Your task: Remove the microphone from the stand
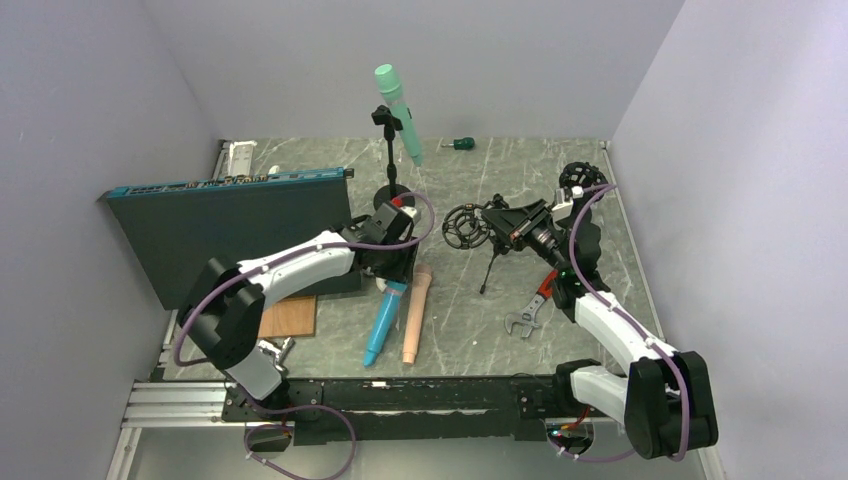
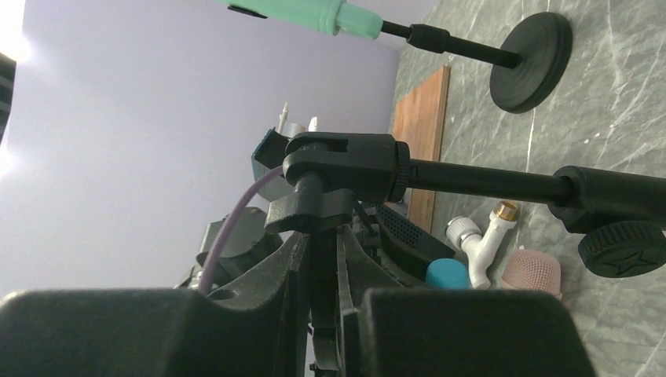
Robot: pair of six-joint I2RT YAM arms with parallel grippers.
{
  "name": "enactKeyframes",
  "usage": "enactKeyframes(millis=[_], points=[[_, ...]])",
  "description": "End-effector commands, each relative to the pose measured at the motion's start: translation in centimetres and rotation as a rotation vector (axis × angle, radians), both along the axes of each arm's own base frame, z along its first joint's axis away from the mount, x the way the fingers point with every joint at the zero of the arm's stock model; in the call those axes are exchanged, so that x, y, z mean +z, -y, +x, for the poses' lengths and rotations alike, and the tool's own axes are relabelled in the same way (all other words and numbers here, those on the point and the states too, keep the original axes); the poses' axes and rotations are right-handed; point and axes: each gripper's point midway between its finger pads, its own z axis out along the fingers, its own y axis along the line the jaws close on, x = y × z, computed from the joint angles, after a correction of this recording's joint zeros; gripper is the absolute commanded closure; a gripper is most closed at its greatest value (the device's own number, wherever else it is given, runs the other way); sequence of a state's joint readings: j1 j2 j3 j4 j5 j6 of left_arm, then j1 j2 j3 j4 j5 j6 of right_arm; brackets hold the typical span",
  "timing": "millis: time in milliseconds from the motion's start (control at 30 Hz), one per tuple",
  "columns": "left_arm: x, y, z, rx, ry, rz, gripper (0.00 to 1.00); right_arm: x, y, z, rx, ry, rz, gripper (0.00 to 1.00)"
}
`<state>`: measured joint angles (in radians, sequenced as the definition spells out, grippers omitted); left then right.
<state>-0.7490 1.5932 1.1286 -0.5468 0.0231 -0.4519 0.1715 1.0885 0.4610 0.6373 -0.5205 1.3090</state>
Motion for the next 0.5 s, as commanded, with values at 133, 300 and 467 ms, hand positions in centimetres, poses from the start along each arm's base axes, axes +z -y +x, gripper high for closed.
enactKeyframes(millis=[133,300,467], points=[[-1.9,1.7,4.5,0.147,0.081,-0.091,1.00,-5.5,0.3,-1.6,0.007,-0.178,-0.074,1.00],[-2.5,2.1,5.3,0.164,0.089,-0.101,0.98,-5.6,0.1,-1.7,0.020,-0.184,-0.081,1.00],[-2.5,2.2,5.3,0.141,0.086,-0.095,0.63,-5.6,0.1,-1.6,0.019,-0.182,-0.075,1.00]])
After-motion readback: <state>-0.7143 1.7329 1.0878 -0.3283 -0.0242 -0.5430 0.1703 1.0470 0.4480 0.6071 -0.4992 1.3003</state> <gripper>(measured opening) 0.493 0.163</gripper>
